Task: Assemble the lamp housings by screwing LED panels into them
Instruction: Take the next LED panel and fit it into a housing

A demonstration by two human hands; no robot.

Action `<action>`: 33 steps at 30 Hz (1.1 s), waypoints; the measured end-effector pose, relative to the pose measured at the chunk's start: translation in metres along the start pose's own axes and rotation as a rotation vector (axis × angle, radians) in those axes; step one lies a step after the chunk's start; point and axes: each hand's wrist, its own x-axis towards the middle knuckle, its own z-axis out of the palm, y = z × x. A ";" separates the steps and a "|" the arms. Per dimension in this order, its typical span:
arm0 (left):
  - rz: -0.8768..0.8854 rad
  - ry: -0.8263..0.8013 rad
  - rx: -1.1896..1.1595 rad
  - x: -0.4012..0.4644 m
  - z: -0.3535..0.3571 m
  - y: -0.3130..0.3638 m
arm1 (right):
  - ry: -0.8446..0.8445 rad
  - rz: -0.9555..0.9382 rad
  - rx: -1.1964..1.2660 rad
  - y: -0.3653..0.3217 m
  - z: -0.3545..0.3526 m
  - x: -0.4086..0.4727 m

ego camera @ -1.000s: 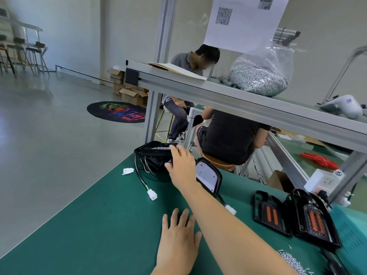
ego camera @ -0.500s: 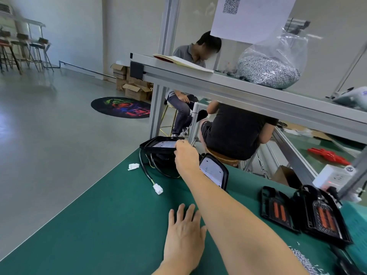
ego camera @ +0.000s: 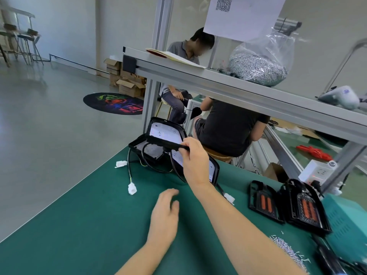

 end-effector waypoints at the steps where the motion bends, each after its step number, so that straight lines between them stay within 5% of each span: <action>1: -0.065 0.036 -0.131 0.001 -0.006 0.001 | 0.022 0.003 0.029 0.001 -0.007 -0.006; 7: -0.334 0.137 -0.572 0.020 -0.045 0.002 | 0.115 0.137 0.214 0.006 -0.052 -0.045; 17: -0.522 -0.231 -0.925 0.025 -0.062 0.008 | 0.021 0.062 0.119 0.016 -0.103 -0.152; 21: -0.390 -0.402 -0.660 0.012 -0.049 0.016 | -0.031 0.019 -0.015 0.016 -0.114 -0.182; 24: -0.139 -0.198 -0.136 0.005 -0.050 0.004 | -0.063 0.051 -0.089 0.021 -0.126 -0.201; 27: 0.048 -0.089 0.080 -0.003 -0.064 -0.010 | -0.079 0.084 -0.115 0.024 -0.135 -0.214; 33: 0.011 -0.261 0.275 -0.007 -0.061 -0.014 | -0.161 0.085 -0.061 0.017 -0.143 -0.222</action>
